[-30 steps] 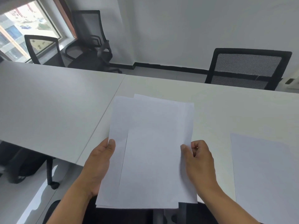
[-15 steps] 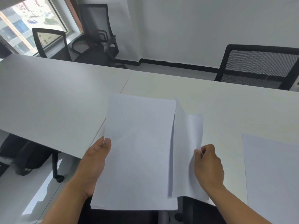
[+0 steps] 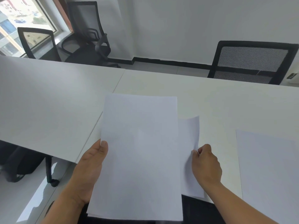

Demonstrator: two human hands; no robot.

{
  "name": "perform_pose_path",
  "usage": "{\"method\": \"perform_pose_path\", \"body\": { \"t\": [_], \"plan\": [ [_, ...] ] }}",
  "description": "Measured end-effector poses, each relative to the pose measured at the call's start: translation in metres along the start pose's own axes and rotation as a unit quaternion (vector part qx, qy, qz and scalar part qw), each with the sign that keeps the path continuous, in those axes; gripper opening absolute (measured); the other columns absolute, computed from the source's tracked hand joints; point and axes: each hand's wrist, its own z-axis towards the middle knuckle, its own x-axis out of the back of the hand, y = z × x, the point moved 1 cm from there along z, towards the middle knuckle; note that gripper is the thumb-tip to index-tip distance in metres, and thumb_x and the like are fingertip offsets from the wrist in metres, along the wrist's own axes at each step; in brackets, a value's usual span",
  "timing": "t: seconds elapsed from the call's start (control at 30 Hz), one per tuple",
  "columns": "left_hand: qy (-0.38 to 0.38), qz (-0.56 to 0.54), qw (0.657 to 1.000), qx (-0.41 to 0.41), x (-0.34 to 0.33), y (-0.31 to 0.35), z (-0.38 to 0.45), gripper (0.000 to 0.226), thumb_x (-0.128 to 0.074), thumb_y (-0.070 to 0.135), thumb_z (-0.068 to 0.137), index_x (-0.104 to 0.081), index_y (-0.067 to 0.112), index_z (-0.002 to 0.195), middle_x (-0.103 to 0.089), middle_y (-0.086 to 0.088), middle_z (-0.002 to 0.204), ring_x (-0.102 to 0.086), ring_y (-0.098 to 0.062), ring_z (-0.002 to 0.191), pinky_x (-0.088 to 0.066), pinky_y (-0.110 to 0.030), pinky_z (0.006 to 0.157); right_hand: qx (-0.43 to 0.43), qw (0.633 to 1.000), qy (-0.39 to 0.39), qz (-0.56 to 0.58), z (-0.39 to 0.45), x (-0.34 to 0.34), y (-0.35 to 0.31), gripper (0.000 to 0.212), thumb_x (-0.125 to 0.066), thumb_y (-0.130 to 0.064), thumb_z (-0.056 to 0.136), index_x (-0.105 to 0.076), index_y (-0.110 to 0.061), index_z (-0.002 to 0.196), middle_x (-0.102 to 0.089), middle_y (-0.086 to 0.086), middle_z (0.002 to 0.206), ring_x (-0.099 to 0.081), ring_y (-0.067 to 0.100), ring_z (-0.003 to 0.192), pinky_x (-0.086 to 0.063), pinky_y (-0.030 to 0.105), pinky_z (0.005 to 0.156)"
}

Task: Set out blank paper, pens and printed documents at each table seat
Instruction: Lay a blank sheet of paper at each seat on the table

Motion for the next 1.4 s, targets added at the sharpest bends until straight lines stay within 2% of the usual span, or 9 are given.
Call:
{"method": "perform_pose_path", "body": {
  "t": [0.13,0.4,0.67,0.83,0.97,1.13,1.27,1.37,1.4],
  "plan": [
    [-0.018,-0.003,1.0,0.013,-0.003,-0.007,0.005,0.049,-0.064,0.058,0.101,-0.073,0.03,0.139,-0.076,0.0,0.139,-0.067,-0.032,0.135,-0.042,-0.064,0.121,0.002,1.0,-0.01,-0.003,0.004,-0.002,0.002,0.022,-0.054,-0.033,0.108,-0.048,-0.016,0.096,-0.063,-0.001,0.081,-0.059,0.02,0.068,-0.042,0.036,0.063],
    [-0.041,0.019,0.999,0.014,-0.019,-0.013,0.002,0.042,-0.053,0.048,0.106,-0.073,0.029,0.139,-0.078,0.004,0.133,-0.073,-0.023,0.127,-0.049,-0.057,0.117,0.013,0.999,-0.021,-0.045,0.009,-0.002,0.006,0.032,-0.052,-0.037,0.104,-0.047,-0.015,0.082,-0.061,0.0,0.074,-0.055,0.022,0.062,-0.038,0.032,0.057],
    [-0.062,0.013,0.998,0.024,-0.02,-0.019,0.004,0.045,-0.055,0.052,0.106,-0.071,0.031,0.142,-0.074,-0.002,0.143,-0.067,-0.033,0.135,-0.043,-0.066,0.121,0.003,0.999,-0.04,-0.027,0.011,0.002,0.005,0.039,-0.058,-0.04,0.1,-0.037,-0.018,0.076,-0.053,-0.002,0.069,-0.04,0.019,0.056,-0.029,0.031,0.052],
    [-0.069,0.027,0.997,0.029,-0.028,-0.017,0.002,0.041,-0.054,0.049,0.107,-0.074,0.031,0.138,-0.076,-0.001,0.139,-0.071,-0.03,0.131,-0.047,-0.061,0.118,-0.008,0.999,-0.05,0.016,0.01,0.004,0.005,0.025,-0.065,-0.027,0.096,-0.049,-0.01,0.09,-0.065,0.003,0.081,-0.06,0.023,0.066,-0.042,0.034,0.056],
    [-0.079,0.036,0.996,0.034,-0.032,-0.016,0.0,0.046,-0.055,0.055,0.104,-0.071,0.033,0.141,-0.074,-0.001,0.142,-0.068,-0.032,0.135,-0.044,-0.065,0.12,-0.017,0.998,-0.054,0.037,0.003,0.015,-0.002,0.018,-0.06,-0.015,0.099,-0.046,-0.004,0.103,-0.062,0.006,0.086,-0.06,0.024,0.072,-0.046,0.038,0.062],
    [-0.078,0.038,0.996,0.021,-0.039,-0.01,-0.006,0.044,-0.053,0.052,0.106,-0.072,0.032,0.141,-0.076,0.0,0.138,-0.071,-0.029,0.131,-0.048,-0.062,0.118,0.002,0.992,-0.058,0.112,-0.004,0.034,-0.009,0.017,-0.061,-0.024,0.103,-0.053,-0.011,0.094,-0.066,0.003,0.087,-0.061,0.022,0.075,-0.049,0.04,0.068],
    [-0.061,0.038,0.997,0.004,-0.048,-0.002,-0.018,0.042,-0.056,0.054,0.102,-0.073,0.036,0.136,-0.078,0.012,0.132,-0.073,-0.015,0.127,-0.05,-0.053,0.118,-0.019,0.938,-0.13,0.321,-0.024,0.065,-0.034,0.042,-0.059,-0.039,0.107,-0.052,-0.005,0.084,-0.056,0.011,0.079,-0.047,0.023,0.07,-0.041,0.039,0.068],
    [-0.032,0.032,0.999,-0.012,-0.053,0.009,-0.027,0.023,-0.054,0.043,0.109,-0.072,0.039,0.123,-0.081,0.027,0.109,-0.076,0.008,0.102,-0.06,-0.029,0.099,-0.04,0.871,-0.219,0.438,-0.054,0.097,-0.062,0.062,-0.04,-0.058,0.112,-0.078,-0.013,0.095,-0.081,0.002,0.096,-0.074,0.021,0.086,-0.054,0.043,0.086],
    [-0.028,0.032,0.999,-0.006,-0.053,0.012,-0.031,0.025,-0.053,0.042,0.111,-0.072,0.038,0.126,-0.081,0.025,0.112,-0.076,0.006,0.105,-0.06,-0.031,0.1,-0.052,0.846,-0.238,0.473,-0.062,0.106,-0.066,0.062,-0.038,-0.061,0.111,-0.083,-0.019,0.102,-0.083,-0.001,0.107,-0.079,0.018,0.099,-0.056,0.044,0.095]
  ]
}}
